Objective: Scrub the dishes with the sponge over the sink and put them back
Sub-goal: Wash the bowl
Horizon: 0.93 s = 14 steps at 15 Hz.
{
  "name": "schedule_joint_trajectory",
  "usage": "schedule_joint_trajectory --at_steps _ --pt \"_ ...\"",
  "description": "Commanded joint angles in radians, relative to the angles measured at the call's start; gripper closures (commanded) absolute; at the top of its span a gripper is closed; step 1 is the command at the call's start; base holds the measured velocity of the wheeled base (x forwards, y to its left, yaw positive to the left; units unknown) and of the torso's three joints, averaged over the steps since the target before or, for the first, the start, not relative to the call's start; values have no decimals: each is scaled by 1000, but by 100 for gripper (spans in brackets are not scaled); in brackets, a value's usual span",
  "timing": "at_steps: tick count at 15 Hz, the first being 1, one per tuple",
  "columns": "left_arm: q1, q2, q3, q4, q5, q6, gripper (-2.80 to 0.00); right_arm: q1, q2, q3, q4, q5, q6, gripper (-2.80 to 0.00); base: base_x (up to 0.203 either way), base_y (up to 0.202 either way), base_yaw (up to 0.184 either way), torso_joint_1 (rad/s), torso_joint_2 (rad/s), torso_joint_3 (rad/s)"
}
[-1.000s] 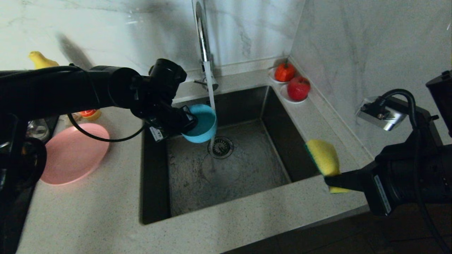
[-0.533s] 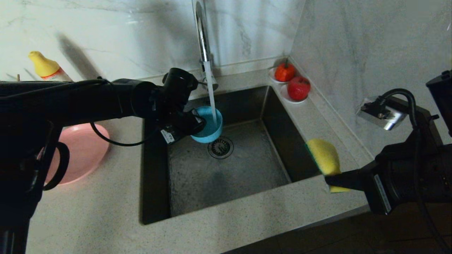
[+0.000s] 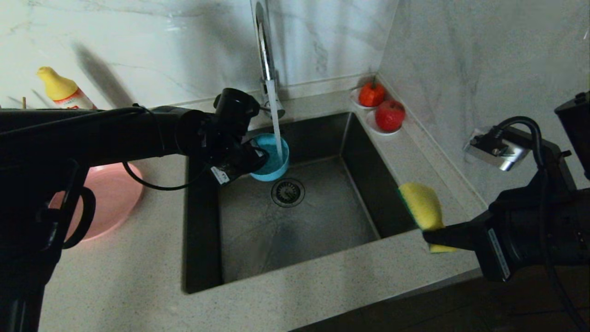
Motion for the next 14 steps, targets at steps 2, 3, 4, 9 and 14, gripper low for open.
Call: schedule_joint_trajectory --at_steps 2,3,4,9,14 --pt "-1 15 1 3 17 -10 0 0 -3 -3 2 0 1 0 0 0 0 0 0 0" --pt "-4 22 -1 1 35 -10 0 0 -4 -2 2 1 1 0 0 0 0 0 0 0" --pt "-11 27 -2 0 46 -10 0 0 -4 -2 2 1 1 0 0 0 0 0 0 0" --pt "-14 37 -2 -13 46 -11 0 0 2 1 2 3 1 0 0 0 0 0 0 0" --pt "-35 29 6 19 48 -9 0 0 1 -2 1 3 1 0 0 0 0 0 0 0"
